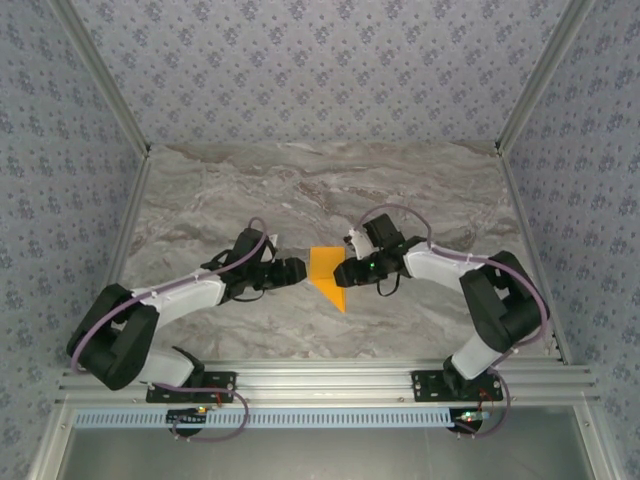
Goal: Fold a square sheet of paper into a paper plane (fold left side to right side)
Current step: Fourth fold the wing at the center of the table.
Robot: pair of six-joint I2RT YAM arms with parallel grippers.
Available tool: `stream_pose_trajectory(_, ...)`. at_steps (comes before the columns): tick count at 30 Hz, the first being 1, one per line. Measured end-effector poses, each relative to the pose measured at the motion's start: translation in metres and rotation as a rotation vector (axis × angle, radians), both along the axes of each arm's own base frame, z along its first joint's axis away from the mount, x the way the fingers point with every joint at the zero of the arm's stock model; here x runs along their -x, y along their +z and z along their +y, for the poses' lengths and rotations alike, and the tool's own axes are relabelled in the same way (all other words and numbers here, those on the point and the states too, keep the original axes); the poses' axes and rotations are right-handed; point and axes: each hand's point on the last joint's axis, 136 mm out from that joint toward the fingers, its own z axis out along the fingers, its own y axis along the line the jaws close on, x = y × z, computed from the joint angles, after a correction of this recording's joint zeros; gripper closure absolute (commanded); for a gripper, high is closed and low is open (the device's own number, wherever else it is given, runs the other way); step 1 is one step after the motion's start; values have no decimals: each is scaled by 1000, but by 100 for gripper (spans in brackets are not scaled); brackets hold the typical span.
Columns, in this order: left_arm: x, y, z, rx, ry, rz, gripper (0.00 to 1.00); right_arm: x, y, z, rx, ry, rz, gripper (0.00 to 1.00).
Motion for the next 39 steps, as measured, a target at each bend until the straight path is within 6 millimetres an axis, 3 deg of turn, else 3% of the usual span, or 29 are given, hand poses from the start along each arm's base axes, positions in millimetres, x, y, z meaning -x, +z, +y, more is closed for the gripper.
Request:
stream_pose_trajectory(5,3,-11,-1,-5,-4,41,32,-7,-7,4,20,14,-5,89)
stream_pose_trajectory(8,3,-17,-2,-2,6,68,31,-9,-10,0,46,11,-14,98)
stream_pose_trajectory(17,0,-29,-16,39,21,130,30,-10,-16,-8,96,2,-26,100)
stream_pose_trajectory(23,-9,-22,-38,76,-5,126,36,-9,-17,-9,103,1,-22,98)
stream_pose_trajectory(26,-15,-18,-50,95,-14,120,43,-9,-17,-9,103,1,-22,94)
stream_pose_trajectory(29,-20,-16,-60,107,-23,121,49,-9,-17,-9,105,0,-25,82)
stream_pose_trajectory(31,-21,-16,-64,115,-29,120,50,-10,-14,-11,111,-3,-37,69)
stream_pose_trajectory(35,-22,-18,-68,123,-25,128,51,-12,6,-19,120,-32,-108,52)
stream_pose_trajectory(39,-23,-17,-69,135,-9,143,51,-12,35,-27,140,-63,-222,46)
